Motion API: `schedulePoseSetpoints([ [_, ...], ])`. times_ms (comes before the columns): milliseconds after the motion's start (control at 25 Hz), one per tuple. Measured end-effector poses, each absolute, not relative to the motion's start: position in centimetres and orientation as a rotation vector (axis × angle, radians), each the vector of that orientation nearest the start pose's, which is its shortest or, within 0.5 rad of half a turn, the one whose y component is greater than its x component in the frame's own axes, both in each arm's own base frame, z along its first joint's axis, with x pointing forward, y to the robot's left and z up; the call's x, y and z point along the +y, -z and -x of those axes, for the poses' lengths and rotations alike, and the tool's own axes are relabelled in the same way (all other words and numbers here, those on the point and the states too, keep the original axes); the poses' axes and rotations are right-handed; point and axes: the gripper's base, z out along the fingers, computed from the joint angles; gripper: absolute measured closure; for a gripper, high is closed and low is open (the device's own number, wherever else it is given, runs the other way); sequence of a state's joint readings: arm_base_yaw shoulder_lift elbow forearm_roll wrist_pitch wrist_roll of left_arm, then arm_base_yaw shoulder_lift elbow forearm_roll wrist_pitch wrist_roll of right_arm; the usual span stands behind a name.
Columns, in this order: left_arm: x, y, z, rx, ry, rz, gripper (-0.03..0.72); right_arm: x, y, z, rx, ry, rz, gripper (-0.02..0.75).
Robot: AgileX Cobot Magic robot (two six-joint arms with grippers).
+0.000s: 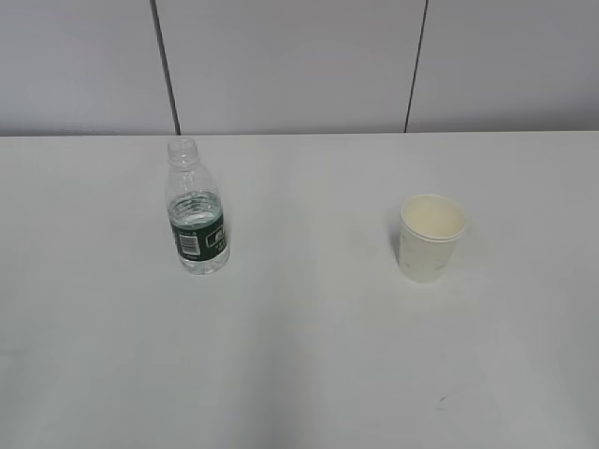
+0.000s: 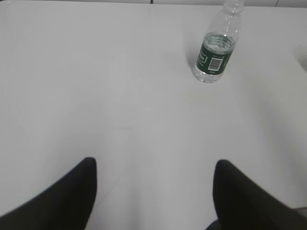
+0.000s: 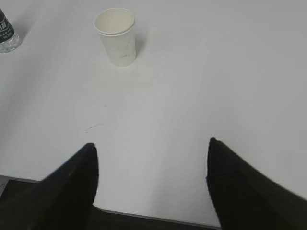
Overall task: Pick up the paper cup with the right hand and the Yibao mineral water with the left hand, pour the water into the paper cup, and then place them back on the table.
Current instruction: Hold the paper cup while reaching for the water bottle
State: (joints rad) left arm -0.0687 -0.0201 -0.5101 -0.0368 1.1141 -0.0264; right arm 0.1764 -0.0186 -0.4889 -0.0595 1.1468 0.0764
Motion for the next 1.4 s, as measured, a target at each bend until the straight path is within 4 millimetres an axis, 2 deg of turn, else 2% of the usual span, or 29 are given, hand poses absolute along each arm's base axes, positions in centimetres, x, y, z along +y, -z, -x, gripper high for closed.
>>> schedulePoseSetpoints([
  [1200,-0.4,-27.6,1.2,2.067,0.123,-0.049,0.22,-0.7,-26.7,0.9,2.12,-0.078,0.1,0.187],
  [1280,-0.4,-27.8,1.2,2.052,0.123,-0.05,0.22,-0.7,-26.8,0.9,2.118,-0.078,0.1,0.187],
  [1400,-0.3,-29.4,1.3,1.938,0.108,-0.07,0.22,-0.8,-27.7,0.9,2.047,-0.064,0.096,0.187],
])
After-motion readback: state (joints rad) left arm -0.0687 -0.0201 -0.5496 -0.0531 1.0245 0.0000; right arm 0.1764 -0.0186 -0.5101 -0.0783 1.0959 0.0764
